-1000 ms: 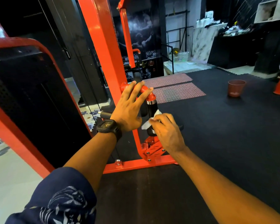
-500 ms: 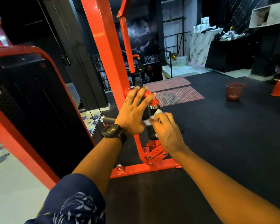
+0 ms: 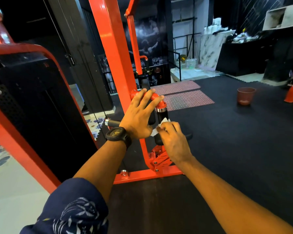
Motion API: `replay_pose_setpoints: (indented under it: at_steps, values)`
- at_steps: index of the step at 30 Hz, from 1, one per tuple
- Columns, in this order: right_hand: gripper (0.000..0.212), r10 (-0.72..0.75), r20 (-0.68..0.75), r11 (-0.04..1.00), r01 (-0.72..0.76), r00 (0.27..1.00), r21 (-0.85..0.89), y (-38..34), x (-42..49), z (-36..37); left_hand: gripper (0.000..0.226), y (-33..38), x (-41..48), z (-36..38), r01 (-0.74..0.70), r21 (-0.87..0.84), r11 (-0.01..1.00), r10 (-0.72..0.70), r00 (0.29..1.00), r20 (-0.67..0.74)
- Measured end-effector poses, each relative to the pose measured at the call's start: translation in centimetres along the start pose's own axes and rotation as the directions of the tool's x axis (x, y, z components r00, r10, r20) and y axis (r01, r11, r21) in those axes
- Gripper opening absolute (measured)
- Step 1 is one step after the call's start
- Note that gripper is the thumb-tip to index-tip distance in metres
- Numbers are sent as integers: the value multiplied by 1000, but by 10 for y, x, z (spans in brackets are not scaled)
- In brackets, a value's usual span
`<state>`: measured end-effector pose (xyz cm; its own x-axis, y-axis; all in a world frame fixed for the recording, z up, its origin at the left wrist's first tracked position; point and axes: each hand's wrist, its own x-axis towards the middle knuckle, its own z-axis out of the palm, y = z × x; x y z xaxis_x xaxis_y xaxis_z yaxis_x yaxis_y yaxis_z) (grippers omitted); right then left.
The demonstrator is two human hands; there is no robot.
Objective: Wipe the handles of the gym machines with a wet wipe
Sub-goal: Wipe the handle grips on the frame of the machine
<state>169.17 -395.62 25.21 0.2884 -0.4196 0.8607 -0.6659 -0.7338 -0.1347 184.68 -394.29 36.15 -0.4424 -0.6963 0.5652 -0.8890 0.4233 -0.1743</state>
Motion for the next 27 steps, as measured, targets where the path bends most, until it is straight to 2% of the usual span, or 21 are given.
replay_pose_setpoints:
  at_steps: [2, 5, 7, 9, 12, 14, 17, 20, 22, 24, 25, 27]
  values:
    - [25, -28, -15, 1000, 28, 1000, 2, -2, -5, -1, 95, -2, 1, 0, 5, 13, 1000, -5, 1000, 23]
    - [18, -48, -93, 998, 51, 995, 29, -3, 16, -7, 85, -5, 2, 3, -21, 14, 1000, 21, 1000, -3]
    - [11, -68, -132, 997, 63, 989, -42, -6, 31, -10, 84, -6, 1, 4, -33, 7, 999, 33, 999, -18]
    - [19, -126, -97, 988, 116, 987, -105, -6, 28, -6, 88, -7, 2, 3, -31, 2, 1000, 31, 1000, -6]
    - [20, -286, -58, 945, 272, 956, -179, 1, 27, -7, 94, -7, 2, 0, -34, 18, 999, 34, 999, 23]
    - [18, -319, -46, 930, 304, 947, -207, 5, 35, -8, 95, -6, 2, 0, -38, 12, 999, 38, 999, 18]
    - [11, -262, -11, 946, 255, 965, -202, 8, 19, 0, 96, -6, 2, -1, -32, 10, 999, 31, 999, 22]
    - [25, -170, 92, 976, 181, 981, -121, 10, -6, 8, 107, -5, 2, -3, -14, 27, 1000, 12, 998, 68]
    - [20, -57, 87, 997, 60, 995, -39, 9, -16, 7, 110, -5, 1, -4, -9, 29, 1000, 7, 997, 74]
    - [11, 129, 21, 984, -130, 991, 123, 4, -20, 3, 111, -5, -1, -3, 1, 29, 1000, -3, 997, 74]
    - [12, 201, -37, 960, -189, 979, 206, 1, -19, 1, 111, -5, -1, -4, 7, 28, 1000, -9, 997, 73]
    - [15, 347, -185, 906, -278, 919, 320, -5, -18, 2, 110, -5, -1, -2, 14, 24, 1000, -15, 997, 71]
